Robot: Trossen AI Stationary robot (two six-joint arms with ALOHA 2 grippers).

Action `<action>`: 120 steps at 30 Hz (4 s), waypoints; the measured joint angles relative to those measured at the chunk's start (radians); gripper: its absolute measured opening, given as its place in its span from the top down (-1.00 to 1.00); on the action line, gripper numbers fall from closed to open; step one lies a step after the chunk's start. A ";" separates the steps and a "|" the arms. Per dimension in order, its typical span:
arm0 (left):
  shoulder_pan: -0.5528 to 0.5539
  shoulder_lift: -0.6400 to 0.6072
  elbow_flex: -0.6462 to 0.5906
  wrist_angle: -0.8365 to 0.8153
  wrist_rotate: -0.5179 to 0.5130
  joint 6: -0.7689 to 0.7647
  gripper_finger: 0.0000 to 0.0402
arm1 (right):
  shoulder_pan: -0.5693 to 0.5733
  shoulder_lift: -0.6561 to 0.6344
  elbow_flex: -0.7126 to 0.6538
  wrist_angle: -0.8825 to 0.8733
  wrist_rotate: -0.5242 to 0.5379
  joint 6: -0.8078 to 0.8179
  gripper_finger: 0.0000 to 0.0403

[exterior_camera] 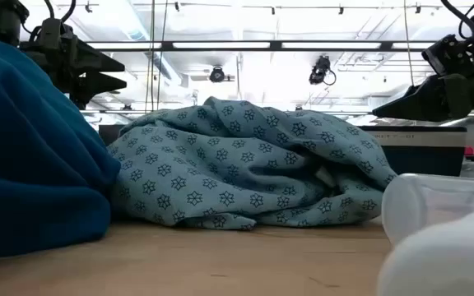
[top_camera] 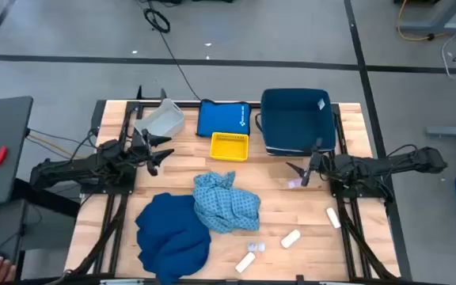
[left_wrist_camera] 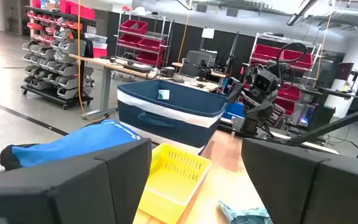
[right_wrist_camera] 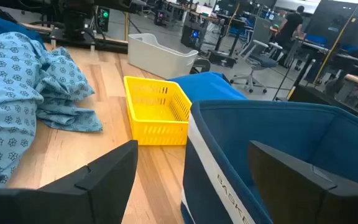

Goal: Pick & place medical supplies in basket/bin

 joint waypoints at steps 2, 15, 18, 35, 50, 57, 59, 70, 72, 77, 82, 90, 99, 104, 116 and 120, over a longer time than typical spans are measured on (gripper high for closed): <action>0.000 0.000 0.000 0.000 0.000 0.000 -0.28 | 0.000 0.000 0.000 0.000 0.000 0.000 -0.54; 0.000 0.000 0.000 0.000 0.000 0.000 -0.28 | 0.000 0.000 0.000 0.000 0.000 0.000 -0.54; 0.000 0.000 0.000 0.000 0.000 0.000 -0.28 | 0.000 0.000 0.000 0.000 0.000 0.000 -0.54; 0.000 0.000 0.000 0.000 0.000 0.000 -0.28 | 0.000 0.000 0.000 0.000 0.000 0.000 -0.54; 0.000 0.000 0.000 0.000 0.000 0.000 -0.28 | 0.000 0.000 0.000 0.000 0.000 0.000 -0.54; 0.000 0.000 0.000 0.000 0.000 0.000 -0.28 | 0.000 0.000 0.000 0.000 0.000 0.000 -0.54; 0.000 0.000 0.000 0.000 0.000 0.000 -0.28 | 0.000 0.000 0.000 0.000 0.000 0.000 -0.54; 0.000 0.000 0.000 0.000 0.000 0.000 -0.28 | 0.000 0.000 0.000 0.000 0.000 0.000 -0.54; 0.000 0.000 0.000 0.000 0.000 0.000 -0.28 | 0.000 0.000 0.000 0.000 0.000 0.000 -0.54; 0.000 0.000 0.000 0.000 0.000 0.000 -0.28 | 0.000 0.000 0.000 0.000 0.000 0.000 -0.54; 0.000 0.000 0.000 0.000 0.000 0.000 -0.28 | 0.000 0.000 0.000 0.000 0.000 0.000 -0.54; 0.000 0.000 0.000 0.000 0.000 0.000 -0.28 | 0.000 0.000 0.000 0.000 0.000 0.000 -0.54; 0.000 0.000 0.000 0.000 0.000 0.000 -0.28 | 0.000 0.000 0.000 0.000 0.000 0.000 -0.54; 0.000 0.000 0.000 0.000 0.000 0.000 -0.28 | 0.000 0.000 0.000 0.000 0.001 -0.024 -0.54; 0.000 0.000 0.000 0.000 0.002 -0.040 -0.28 | 0.000 0.000 0.000 0.001 0.066 -0.307 -0.54; 0.000 0.000 0.000 0.000 0.004 -0.038 -0.28 | 0.000 0.000 0.000 0.000 0.067 -0.407 -0.54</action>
